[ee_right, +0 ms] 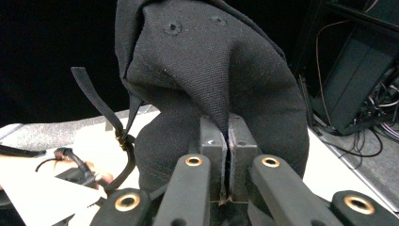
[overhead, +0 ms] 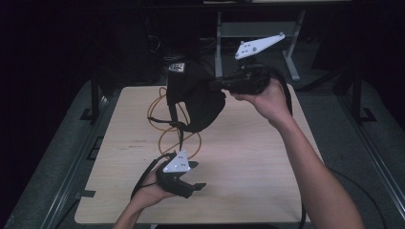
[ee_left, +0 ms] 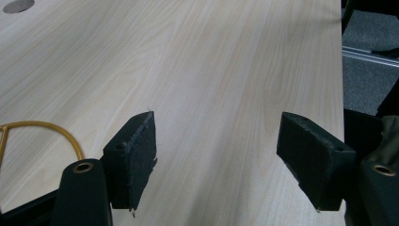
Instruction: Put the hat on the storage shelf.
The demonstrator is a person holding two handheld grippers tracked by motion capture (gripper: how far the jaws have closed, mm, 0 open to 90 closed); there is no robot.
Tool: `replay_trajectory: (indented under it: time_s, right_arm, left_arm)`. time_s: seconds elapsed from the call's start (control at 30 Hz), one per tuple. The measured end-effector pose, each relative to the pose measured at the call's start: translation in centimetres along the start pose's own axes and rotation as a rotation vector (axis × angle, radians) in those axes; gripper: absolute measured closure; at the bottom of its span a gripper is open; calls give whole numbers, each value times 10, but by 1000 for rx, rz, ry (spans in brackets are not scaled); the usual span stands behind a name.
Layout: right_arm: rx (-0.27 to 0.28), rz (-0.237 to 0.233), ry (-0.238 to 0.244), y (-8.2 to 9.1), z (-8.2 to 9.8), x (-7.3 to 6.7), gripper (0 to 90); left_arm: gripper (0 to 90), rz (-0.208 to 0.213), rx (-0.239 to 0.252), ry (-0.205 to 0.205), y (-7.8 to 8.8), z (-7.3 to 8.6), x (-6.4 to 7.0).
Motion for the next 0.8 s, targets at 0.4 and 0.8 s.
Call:
replay_trajectory:
  time_s: [0.4, 0.8]
  right_arm:
    - [-24, -11, -5, -33, -20, 14, 876]
    - [-14, -28, -24, -62, -30, 24, 875]
  left_arm:
    - [287, 2, 2, -4, 1, 0, 0]
    - [289, -3, 3, -9, 1, -1, 1]
Point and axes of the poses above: each handheld gripper's, and its own axes: y roughly backward along the jaws, z roughly out of its underside, x roughly to its right, the point moved 4 cm from there along -y, roughly forward along the jaws, and after that the axes turned 13 degrees about -z, right-handed, at the moved point
